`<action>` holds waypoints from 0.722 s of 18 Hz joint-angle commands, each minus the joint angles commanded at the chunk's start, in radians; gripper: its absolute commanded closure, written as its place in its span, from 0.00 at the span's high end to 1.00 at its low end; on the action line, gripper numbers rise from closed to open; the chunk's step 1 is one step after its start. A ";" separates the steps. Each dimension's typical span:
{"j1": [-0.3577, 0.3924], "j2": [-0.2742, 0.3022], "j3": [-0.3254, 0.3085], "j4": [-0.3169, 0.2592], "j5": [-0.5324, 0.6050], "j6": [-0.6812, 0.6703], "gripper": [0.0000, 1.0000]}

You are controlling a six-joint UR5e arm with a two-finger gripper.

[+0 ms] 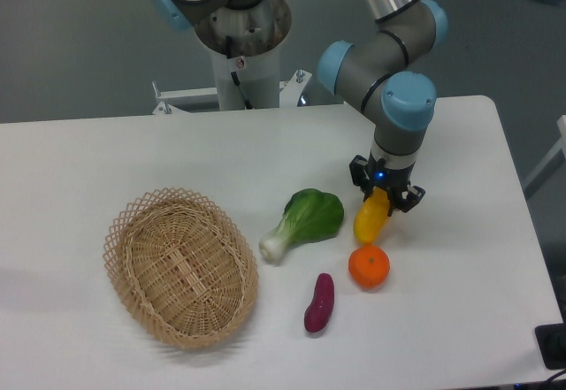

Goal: Pick up the mango from the table
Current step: 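Lift the grasped yellow mango up off the table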

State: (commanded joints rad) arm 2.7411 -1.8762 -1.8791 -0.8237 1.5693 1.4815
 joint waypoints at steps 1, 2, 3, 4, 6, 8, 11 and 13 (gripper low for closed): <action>0.015 0.011 0.008 -0.018 -0.012 0.005 0.45; 0.022 0.012 0.023 -0.035 -0.038 0.005 0.45; 0.031 0.015 0.038 -0.051 -0.076 0.003 0.45; 0.040 0.017 0.052 -0.063 -0.110 -0.003 0.45; 0.043 0.025 0.080 -0.083 -0.143 -0.023 0.45; 0.037 0.031 0.110 -0.089 -0.169 -0.091 0.46; 0.009 0.031 0.173 -0.100 -0.187 -0.185 0.46; -0.009 0.028 0.213 -0.104 -0.216 -0.248 0.46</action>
State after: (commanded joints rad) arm 2.7321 -1.8484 -1.6661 -0.9281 1.3532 1.2337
